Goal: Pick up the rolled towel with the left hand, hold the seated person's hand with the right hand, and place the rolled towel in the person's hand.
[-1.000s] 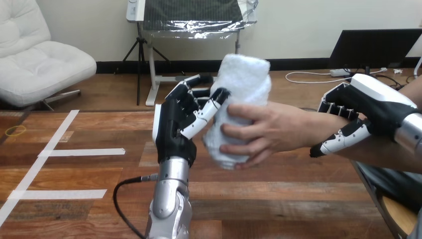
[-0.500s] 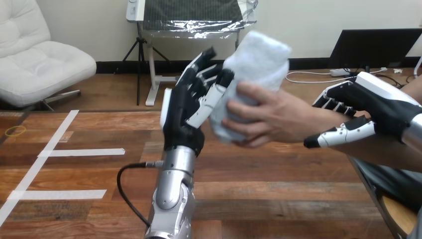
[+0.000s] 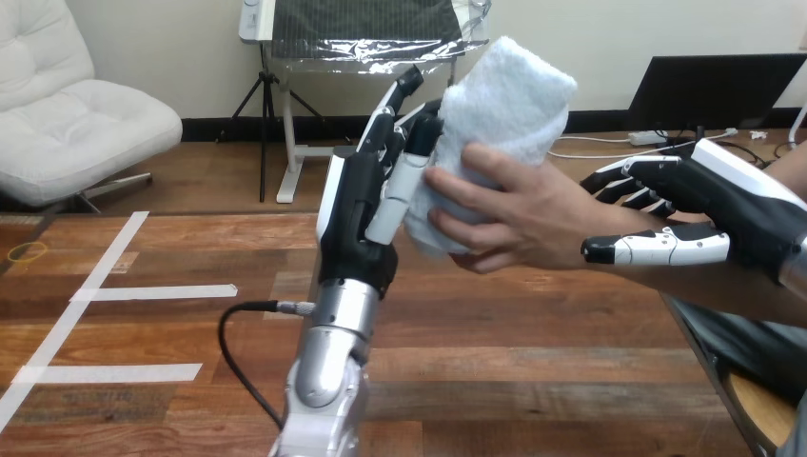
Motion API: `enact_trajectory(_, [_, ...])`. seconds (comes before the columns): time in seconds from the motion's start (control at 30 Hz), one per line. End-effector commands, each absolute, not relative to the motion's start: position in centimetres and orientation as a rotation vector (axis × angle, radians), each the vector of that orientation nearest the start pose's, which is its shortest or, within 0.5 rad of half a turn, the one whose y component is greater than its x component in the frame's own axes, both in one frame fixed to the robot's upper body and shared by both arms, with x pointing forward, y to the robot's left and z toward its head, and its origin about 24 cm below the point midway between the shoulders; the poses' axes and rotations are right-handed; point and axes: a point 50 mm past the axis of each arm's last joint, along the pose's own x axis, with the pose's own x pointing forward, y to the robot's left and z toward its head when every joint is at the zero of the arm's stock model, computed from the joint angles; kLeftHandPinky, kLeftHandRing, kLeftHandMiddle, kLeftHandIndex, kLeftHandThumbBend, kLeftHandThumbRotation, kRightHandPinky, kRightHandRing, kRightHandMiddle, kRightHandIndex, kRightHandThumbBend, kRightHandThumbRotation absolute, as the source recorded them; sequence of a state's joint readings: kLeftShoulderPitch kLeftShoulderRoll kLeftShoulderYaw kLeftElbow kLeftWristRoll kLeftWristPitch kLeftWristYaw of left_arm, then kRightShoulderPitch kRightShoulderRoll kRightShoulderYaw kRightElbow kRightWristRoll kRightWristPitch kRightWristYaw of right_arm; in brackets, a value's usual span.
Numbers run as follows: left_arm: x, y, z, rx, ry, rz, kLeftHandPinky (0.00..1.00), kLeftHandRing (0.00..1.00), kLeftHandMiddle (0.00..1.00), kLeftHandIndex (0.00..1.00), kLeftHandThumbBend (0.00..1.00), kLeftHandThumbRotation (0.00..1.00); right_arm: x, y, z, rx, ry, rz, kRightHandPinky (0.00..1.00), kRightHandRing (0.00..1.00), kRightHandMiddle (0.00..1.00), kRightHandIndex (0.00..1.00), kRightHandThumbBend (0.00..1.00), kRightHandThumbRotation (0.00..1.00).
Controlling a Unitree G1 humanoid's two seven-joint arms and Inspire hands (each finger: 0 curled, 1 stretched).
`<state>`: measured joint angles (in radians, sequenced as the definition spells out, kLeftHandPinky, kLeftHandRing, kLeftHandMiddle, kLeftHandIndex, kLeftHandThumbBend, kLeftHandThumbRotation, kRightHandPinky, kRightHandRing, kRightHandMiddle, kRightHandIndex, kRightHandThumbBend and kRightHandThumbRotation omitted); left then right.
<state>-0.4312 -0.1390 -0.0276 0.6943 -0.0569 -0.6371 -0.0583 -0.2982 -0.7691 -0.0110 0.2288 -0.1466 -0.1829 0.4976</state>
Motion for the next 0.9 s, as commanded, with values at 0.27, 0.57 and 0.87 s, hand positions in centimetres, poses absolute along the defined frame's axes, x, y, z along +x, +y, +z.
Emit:
enact_trajectory(0.27, [29.8, 9.1, 7.2, -0.135, -0.442, -0.168, 1.0, 0.98, 0.94, 0.9, 0.75, 0.97, 29.0, -26.1, 12.8, -0.884, -0.088, 0.403, 0.65, 0.8, 0.85, 0.87, 1.0, 0.84])
enact_trajectory(0.57, [28.6, 9.8, 7.5, -0.143, -0.449, -0.189, 1.0, 1.0, 0.95, 0.91, 0.8, 0.96, 28.6, -26.2, 12.4, -0.831, -0.099, 0.374, 0.68, 0.85, 0.89, 0.91, 1.0, 0.92])
enact_trajectory(0.87, [27.5, 10.4, 8.0, -0.151, -0.462, -0.195, 1.0, 1.0, 0.96, 0.92, 0.82, 0.97, 28.1, -25.9, 11.9, -0.785, -0.122, 0.295, 0.72, 0.86, 0.89, 0.92, 1.0, 0.99])
